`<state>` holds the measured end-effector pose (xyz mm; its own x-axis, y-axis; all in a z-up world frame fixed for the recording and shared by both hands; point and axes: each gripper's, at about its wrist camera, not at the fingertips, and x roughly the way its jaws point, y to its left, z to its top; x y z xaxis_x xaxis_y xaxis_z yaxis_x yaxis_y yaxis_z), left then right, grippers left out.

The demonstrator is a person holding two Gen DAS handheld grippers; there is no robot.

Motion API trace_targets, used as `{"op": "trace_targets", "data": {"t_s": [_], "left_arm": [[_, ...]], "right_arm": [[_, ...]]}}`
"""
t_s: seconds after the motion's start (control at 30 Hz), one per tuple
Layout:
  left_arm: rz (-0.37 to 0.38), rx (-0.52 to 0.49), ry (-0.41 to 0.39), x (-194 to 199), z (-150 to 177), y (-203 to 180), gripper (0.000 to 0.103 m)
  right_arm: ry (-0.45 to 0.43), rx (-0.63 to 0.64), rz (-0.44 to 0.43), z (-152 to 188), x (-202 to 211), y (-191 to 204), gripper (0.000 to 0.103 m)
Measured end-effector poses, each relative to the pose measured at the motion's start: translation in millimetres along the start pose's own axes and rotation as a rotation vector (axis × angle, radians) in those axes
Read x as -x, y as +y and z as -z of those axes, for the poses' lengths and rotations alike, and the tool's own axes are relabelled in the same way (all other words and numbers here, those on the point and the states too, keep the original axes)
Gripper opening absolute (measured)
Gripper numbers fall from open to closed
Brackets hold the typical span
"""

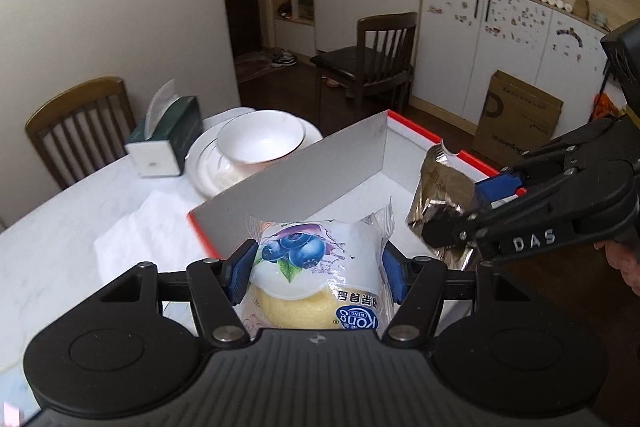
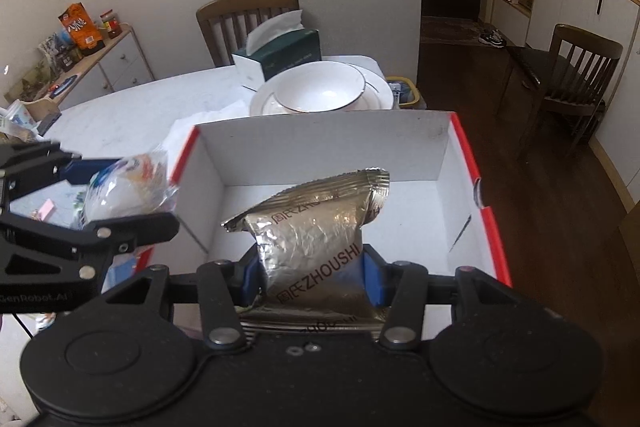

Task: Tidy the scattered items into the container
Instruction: 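Carry both items over the red box and open both tools to drop them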

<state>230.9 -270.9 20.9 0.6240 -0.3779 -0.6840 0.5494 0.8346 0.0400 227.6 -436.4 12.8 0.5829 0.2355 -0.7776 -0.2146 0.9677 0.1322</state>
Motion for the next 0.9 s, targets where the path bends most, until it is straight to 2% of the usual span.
{"op": "trace_targets", "data": {"t_s": [0.27,0.57,0.9], "left_arm": [[0.040,-0.062,0.067,-49.9,-13.7,-3.8,0.062],[0.042,-0.091,0.198,-101.0,-11.1,-3.5,0.062],[0.048,-0.117,0.319,-133.2,-1.5,-8.0,0.062]], "right_arm": [[0.041,0.008,0.016,-4.6,-26.5,-17.1,0.049],[0.104,0.049,0.031,3.0,-58.5,-26.0,0.049],[0.174,0.071,0.086,11.4,-86.3,-38.0,0.049]]}}
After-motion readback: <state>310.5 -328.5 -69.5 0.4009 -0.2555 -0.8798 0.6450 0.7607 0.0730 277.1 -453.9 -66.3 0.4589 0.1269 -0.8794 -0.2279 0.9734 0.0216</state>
